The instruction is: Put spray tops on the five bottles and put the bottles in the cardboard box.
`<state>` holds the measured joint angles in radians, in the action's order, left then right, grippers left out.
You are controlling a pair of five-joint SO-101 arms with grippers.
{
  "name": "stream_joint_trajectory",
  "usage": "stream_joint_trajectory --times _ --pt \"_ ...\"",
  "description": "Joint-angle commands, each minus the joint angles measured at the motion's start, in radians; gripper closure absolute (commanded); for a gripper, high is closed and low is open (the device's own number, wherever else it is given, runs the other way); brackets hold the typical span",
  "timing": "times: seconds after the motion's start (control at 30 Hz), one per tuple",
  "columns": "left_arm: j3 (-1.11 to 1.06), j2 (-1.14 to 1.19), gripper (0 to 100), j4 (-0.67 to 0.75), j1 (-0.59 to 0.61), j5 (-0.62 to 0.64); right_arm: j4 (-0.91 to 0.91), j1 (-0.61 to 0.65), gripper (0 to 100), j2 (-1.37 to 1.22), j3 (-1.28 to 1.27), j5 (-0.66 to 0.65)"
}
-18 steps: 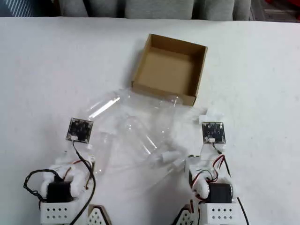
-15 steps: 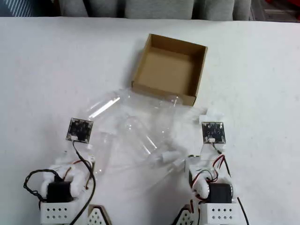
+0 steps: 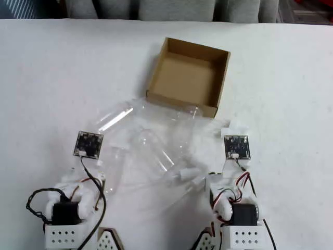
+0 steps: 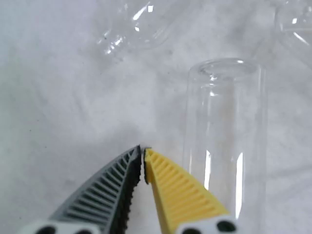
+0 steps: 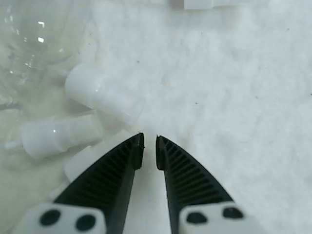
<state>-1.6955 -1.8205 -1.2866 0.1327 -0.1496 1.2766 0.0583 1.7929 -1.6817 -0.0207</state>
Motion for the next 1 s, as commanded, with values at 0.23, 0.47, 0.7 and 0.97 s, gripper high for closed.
stream_joint_trajectory --times 0.23,0.47,0.7,0.97 --pt "0.003 -0.007 98 -0.003 0.004 -0.003 -0.013 -0.001 98.1 0.005 -0.009 -0.011" --pt "0.003 -0.007 98 -0.003 0.004 -0.003 -0.013 0.001 98.1 0.005 -0.009 -0.011" --pt "0.003 -0.007 98 -0.003 0.001 -0.006 -0.013 -0.001 98.1 0.005 -0.009 -0.011" --pt "0.017 -0.008 98 0.034 0.008 -0.003 -0.013 0.005 98.1 0.005 -0.009 -0.012"
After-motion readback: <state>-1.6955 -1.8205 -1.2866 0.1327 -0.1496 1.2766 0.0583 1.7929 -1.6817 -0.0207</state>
